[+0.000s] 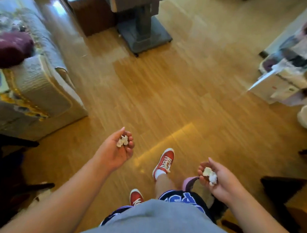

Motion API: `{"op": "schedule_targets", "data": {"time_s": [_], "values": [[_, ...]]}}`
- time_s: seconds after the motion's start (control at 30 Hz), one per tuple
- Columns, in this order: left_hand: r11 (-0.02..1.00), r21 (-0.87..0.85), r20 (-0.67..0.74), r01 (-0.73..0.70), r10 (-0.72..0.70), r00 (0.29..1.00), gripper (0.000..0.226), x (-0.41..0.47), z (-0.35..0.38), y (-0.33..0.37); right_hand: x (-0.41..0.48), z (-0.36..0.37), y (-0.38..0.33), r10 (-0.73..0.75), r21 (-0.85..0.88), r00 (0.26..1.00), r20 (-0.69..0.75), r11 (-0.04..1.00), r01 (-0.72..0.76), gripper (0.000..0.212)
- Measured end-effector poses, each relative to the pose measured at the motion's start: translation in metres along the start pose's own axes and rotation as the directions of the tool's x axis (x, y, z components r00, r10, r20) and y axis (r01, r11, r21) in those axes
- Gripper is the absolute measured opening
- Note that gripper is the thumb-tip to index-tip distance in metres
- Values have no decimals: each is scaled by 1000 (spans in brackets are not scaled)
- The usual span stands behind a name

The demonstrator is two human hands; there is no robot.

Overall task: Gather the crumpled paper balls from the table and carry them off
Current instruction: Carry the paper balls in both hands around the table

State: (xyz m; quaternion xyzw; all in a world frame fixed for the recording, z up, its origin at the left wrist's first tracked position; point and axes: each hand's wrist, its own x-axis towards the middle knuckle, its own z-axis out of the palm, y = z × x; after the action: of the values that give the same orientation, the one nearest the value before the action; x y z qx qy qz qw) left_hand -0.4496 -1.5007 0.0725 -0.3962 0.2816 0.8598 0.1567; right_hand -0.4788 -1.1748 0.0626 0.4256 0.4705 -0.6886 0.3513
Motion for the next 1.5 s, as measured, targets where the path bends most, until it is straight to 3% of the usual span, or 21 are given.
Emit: {"op": "schedule_targets", "data": {"time_s": [0.27,0.63,0.93,1.2,1.33,1.5], "values": [[989,95,9,110,-111,994,20,107,117,53,61,6,-99,30,148,999,-40,989,-24,29],[977,124,-109,172,-159,981,25,201,187,130,120,76,-287,-101,166,993,55,982,91,28],[919,292,-58,264,-258,964,25,346,309,208,180,87,-412,-158,331,984,-78,927,176,30],[718,615,44,326,-443,895,20,442,483,200,169,18,-444,-133,580,931,-339,750,318,28],[581,731,27,359,-550,835,22,471,566,142,159,-31,-435,-27,688,889,-457,622,373,26],[415,844,21,339,-658,753,20,489,669,41,155,-104,-428,75,794,870,-487,454,405,27]]}}
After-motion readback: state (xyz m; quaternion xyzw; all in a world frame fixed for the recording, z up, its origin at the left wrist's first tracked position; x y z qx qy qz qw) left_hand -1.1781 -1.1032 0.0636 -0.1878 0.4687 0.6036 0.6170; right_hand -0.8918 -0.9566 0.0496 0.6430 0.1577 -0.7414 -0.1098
